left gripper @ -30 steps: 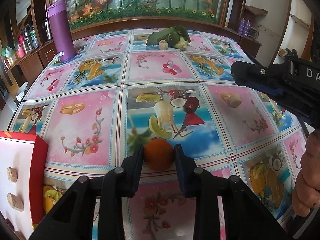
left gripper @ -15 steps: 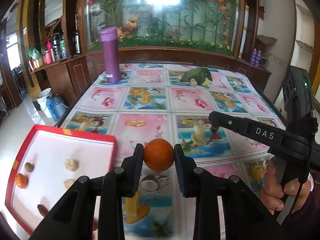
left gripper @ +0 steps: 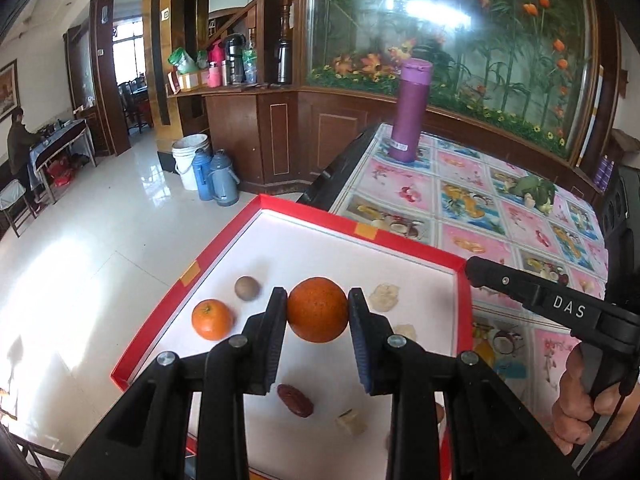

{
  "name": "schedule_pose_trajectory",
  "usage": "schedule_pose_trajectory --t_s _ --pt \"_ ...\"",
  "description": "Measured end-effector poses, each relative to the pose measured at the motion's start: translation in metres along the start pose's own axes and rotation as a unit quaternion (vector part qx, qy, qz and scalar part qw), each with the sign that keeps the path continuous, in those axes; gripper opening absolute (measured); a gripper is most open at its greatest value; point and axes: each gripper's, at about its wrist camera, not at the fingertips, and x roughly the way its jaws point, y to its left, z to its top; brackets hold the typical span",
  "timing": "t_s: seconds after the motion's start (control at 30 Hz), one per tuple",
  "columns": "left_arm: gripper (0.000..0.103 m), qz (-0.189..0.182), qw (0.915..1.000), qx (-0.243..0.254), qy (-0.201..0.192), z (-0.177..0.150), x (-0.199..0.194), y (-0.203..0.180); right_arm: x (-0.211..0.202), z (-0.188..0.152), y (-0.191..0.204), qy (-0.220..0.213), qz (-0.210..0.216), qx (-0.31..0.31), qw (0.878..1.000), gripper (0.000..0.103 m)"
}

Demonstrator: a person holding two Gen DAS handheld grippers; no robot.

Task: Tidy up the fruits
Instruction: 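Carry the orange into the tray and release it while the right gripper carries the date, then move the right gripper holding the date over the tray and open it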

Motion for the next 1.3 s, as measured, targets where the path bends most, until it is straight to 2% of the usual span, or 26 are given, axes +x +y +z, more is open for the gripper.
schedule_pose_trajectory --t_s 0.27,0.47,0.73,1.03,1.23,1.3 --pt "0.03 -0.003 0.9992 -0.007 0.038 -0.018 0.024 0.018 0.048 -0.004 0.017 0.051 -0.052 -0.027 0.997 0.022" --pt "0.03 0.0 0.9985 -0.013 0.052 -0.021 0.033 0.027 0.067 -0.008 0.016 0.071 -0.078 -0.024 0.994 0.022" --pt "0.03 0.002 0.997 -0.017 0.075 -0.027 0.045 0.033 0.081 -0.013 0.018 0.091 -0.093 -0.029 0.991 0.022" --pt "0.034 0.012 0.9963 -0.021 0.083 -0.023 0.041 0.034 0.084 -0.012 0.019 0.105 -0.097 -0.028 0.989 0.023" --pt "0.047 0.027 0.9979 -0.033 0.049 -0.014 0.016 0.033 0.048 -0.004 0.022 0.063 -0.062 -0.03 0.996 0.023" --pt "0.054 0.029 0.9987 -0.026 0.032 -0.009 0.004 0.023 0.03 -0.001 0.018 0.043 -0.058 -0.027 0.997 0.023"
